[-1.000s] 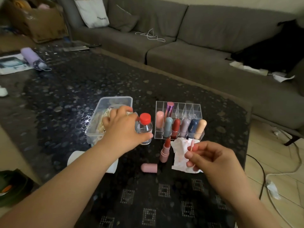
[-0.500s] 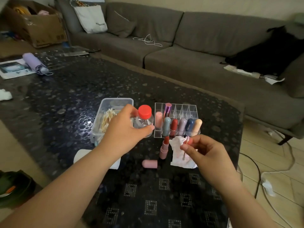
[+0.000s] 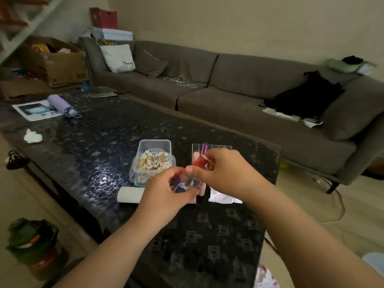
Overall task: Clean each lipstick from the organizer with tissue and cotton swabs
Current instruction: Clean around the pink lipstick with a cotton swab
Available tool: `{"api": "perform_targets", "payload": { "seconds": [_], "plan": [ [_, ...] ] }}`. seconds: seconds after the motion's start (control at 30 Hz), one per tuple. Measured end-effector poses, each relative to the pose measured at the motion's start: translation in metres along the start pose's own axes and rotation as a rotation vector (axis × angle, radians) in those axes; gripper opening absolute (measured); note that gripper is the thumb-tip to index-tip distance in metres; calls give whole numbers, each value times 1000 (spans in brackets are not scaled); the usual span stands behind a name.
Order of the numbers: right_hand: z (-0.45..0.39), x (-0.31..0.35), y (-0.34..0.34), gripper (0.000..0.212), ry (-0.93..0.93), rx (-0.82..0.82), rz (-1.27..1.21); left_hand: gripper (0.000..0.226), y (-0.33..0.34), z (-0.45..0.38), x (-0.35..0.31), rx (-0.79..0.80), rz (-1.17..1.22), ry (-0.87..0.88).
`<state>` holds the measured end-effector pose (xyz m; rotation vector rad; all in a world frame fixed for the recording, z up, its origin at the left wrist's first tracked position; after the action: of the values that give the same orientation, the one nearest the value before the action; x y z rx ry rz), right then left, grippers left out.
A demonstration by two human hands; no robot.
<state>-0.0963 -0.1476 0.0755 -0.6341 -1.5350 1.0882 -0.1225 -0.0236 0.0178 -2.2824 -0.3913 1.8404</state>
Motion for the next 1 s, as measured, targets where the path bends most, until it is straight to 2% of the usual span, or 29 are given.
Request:
{"api": "perform_targets", "payload": {
  "seconds": [0.1,0.27,0.4,0.47,0.53,0.7,0.83,0.9,1.0],
  "plan": [
    [5,14,-3,36,-14,-14,48,24,-5,10,-7,21,-5,-13],
    [9,35,-6,28,-239,-19,6,26,-22,10,-2,110,101,-43],
    [4,48,-8,22,-404,117,46,29,-26,3,0,329,222,-118],
    [-1,51,-11,24,-423,220,88,28,-26,-1,1,401,234,-155],
    [-7,48,-16,31,-378,274,146,27,-27,-7,2,394,194,-157],
    [-27,33,-19,45,-178,138,204,29,-24,-18,5,253,132,-124],
    [-29,26,-19,32,-252,180,235,29,-12,-22,6,202,63,-111],
    [-32,19,-23,37,-264,182,235,28,-6,-25,5,188,65,-107],
    [-40,8,-21,48,-181,144,251,27,4,-28,2,179,73,-104]
  ]
}}
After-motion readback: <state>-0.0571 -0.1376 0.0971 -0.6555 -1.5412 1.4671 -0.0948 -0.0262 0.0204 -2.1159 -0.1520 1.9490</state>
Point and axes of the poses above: each hand's wrist, its own z-axis away from the middle knuckle, its own y-axis out of the palm, x = y × z, the point moved 7 cm from there along -z, towards the middle knuckle, and after that the axes turned 3 degrees about x, right-handed, at the moved point
